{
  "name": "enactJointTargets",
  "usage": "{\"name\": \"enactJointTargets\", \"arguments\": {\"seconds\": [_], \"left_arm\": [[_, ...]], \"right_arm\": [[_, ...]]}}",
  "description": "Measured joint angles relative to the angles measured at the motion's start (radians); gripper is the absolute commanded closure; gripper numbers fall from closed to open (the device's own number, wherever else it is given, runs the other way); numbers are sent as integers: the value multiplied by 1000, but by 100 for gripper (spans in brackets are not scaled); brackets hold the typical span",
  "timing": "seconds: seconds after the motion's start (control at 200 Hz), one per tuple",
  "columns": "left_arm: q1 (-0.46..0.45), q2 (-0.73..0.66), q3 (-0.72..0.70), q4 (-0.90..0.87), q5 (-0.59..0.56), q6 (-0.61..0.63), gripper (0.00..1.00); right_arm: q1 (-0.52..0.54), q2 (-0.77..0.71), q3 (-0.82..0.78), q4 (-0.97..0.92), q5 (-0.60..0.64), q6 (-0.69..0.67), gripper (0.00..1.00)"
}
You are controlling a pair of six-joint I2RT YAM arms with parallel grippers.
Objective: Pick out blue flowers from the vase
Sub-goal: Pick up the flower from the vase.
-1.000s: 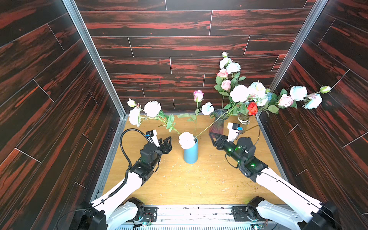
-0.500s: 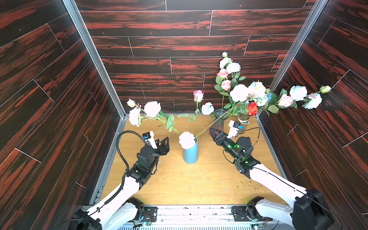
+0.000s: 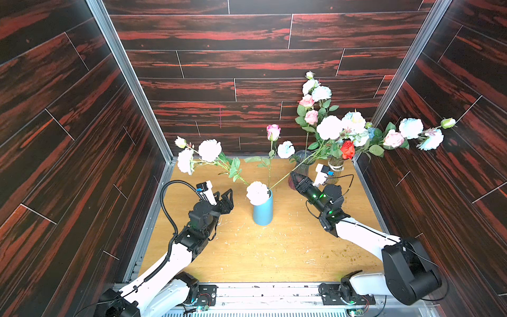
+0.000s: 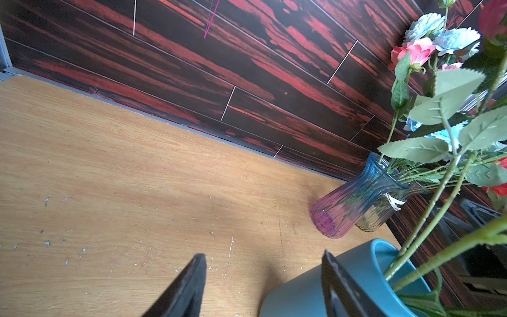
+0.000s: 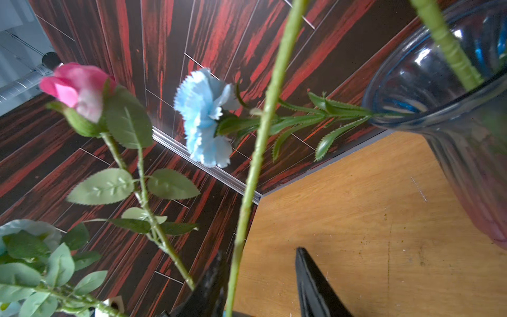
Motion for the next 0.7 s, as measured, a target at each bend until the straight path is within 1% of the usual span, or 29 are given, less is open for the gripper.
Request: {"name": "enactJointTargets", "arguments": {"seconds": [0.175,0.361,0.471,0.551,0.611,0.701], "left_arm": [[0,0,0,0,0,0,32],[0,1,0,0,0,0,32],[0,1,0,0,0,0,32],[0,2,0,0,0,0,32],[0,2,0,0,0,0,32],[0,2,0,0,0,0,32]], "right_arm": [[-3,63,90,5,-58,-6,67],[-3,95,153,-13,-110,-22,83],[-5,106,182,-57,-125,-37,93],[-4,107,209,-101,-134,-56,98],[1,107,238,-145,-136,-77,100],[15,106,287,-233,-133,-126,100]]}}
